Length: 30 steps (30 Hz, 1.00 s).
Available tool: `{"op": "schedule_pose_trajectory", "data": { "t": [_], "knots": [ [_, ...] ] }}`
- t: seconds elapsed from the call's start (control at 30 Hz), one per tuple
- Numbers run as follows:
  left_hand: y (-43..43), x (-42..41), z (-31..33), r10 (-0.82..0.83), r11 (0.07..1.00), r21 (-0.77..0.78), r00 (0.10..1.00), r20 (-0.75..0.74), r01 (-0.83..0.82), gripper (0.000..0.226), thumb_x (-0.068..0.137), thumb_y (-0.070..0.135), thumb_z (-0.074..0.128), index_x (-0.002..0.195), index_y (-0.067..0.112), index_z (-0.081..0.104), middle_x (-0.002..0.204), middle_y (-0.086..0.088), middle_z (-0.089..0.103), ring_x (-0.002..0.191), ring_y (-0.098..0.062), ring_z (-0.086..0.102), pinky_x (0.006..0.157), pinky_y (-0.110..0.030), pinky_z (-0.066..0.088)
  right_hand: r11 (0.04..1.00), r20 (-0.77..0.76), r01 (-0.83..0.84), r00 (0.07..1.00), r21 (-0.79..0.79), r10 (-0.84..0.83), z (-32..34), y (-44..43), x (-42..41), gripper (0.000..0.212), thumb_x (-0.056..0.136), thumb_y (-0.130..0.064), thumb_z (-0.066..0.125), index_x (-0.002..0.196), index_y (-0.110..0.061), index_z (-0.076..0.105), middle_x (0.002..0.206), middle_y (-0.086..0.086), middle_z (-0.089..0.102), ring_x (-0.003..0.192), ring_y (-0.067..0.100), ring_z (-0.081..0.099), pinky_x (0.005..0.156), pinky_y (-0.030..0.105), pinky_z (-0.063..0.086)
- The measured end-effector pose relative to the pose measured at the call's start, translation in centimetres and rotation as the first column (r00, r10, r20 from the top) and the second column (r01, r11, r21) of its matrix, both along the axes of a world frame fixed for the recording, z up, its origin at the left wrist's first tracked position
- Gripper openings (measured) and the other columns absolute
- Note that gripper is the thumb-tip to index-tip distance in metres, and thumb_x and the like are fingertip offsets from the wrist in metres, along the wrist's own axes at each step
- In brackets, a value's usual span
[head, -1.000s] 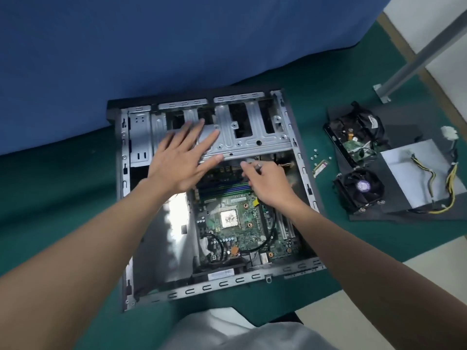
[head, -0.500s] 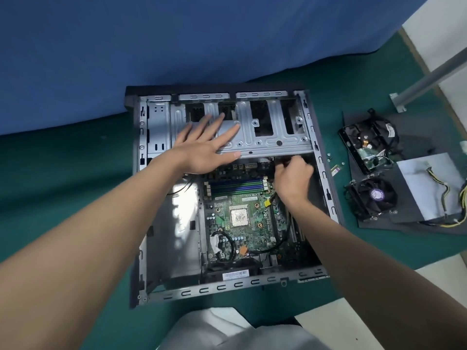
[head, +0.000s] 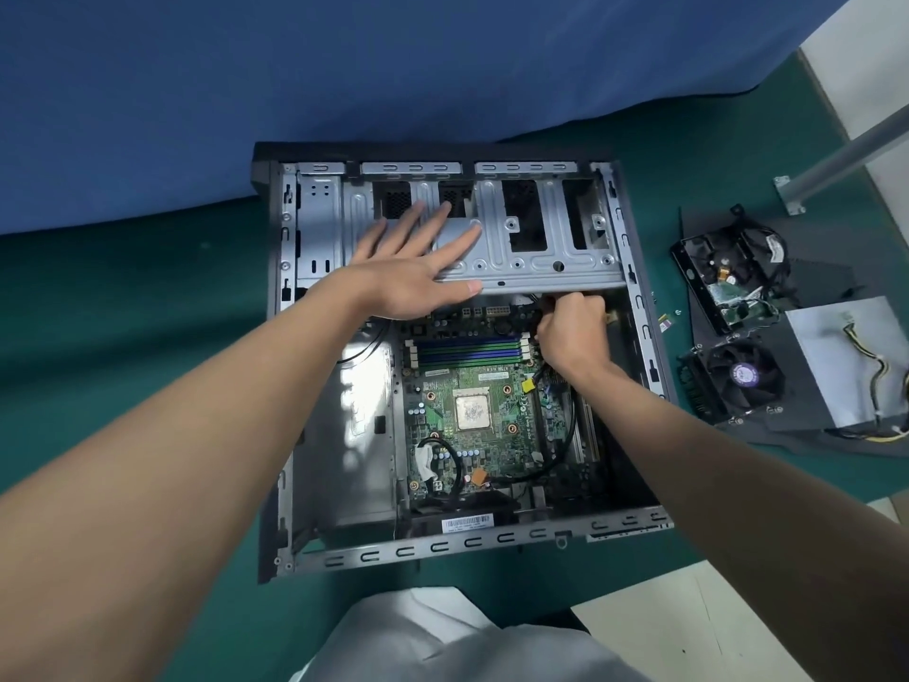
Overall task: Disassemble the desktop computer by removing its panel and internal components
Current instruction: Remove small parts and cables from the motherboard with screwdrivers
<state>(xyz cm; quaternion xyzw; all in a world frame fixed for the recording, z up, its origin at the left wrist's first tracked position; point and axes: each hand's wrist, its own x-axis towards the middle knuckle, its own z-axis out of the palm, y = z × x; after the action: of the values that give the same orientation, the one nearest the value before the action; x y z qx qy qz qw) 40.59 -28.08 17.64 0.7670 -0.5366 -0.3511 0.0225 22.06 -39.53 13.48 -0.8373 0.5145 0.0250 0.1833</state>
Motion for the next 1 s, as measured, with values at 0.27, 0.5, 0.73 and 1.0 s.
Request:
{"op": "schedule_pose_trajectory", "data": {
  "t": [0.27, 0.5, 0.73, 1.0],
  "knots": [
    [0.0, 0.0, -0.1, 0.007, 1.0, -0.007, 1.0, 0.016, -0.007, 0.068, 0.086, 0.079, 0.022, 0.141, 0.061, -0.014, 0.152, 0.021, -0.031, 0.136, -0.003, -0.036, 0.111, -0.037, -0.022, 0.971, -0.244, -0.238, 0.943, -0.027, 0.224, 0.4, -0.7, 0.5, 0.028, 0.096, -0.013, 0.047, 0.073, -0.001, 0.058, 0.086, 0.02, 0.063, 0.084, 0.031, 0.053, 0.074, 0.035, 0.046],
    [0.0, 0.1, -0.4, 0.007, 1.0, -0.017, 1.0, 0.025, -0.006, 0.068, 0.086, 0.08, 0.022, 0.14, 0.061, -0.015, 0.152, 0.022, -0.031, 0.136, -0.003, -0.036, 0.112, -0.038, -0.022, 0.922, -0.49, -0.385, 0.811, -0.037, 0.319, 0.5, -1.1, 0.7, 0.039, 0.098, -0.012, 0.038, 0.06, -0.01, 0.043, 0.056, 0.002, 0.038, 0.058, 0.02, 0.042, 0.056, 0.027, 0.031],
    [0.0, 0.1, -0.6, 0.004, 1.0, -0.029, 0.999, 0.046, -0.003, 0.068, 0.085, 0.081, 0.02, 0.14, 0.061, -0.016, 0.152, 0.021, -0.031, 0.136, -0.003, -0.036, 0.112, -0.038, -0.021, 0.948, -0.379, -0.318, 0.878, -0.008, 0.291, -0.1, -1.6, 0.7, 0.036, 0.097, -0.013, 0.041, 0.067, 0.0, 0.054, 0.066, 0.011, 0.051, 0.073, 0.029, 0.053, 0.074, 0.033, 0.045],
    [-0.1, 0.1, -0.7, 0.008, 0.999, -0.041, 0.999, 0.05, -0.006, 0.069, 0.085, 0.081, 0.021, 0.14, 0.061, -0.014, 0.153, 0.02, -0.03, 0.137, -0.004, -0.035, 0.112, -0.038, -0.021, 0.942, -0.506, -0.316, 0.798, 0.112, 0.328, 0.3, -2.1, 2.2, 0.031, 0.098, -0.031, 0.036, 0.088, -0.01, 0.057, 0.11, 0.014, 0.062, 0.09, 0.032, 0.057, 0.077, 0.036, 0.04]
  ]
}}
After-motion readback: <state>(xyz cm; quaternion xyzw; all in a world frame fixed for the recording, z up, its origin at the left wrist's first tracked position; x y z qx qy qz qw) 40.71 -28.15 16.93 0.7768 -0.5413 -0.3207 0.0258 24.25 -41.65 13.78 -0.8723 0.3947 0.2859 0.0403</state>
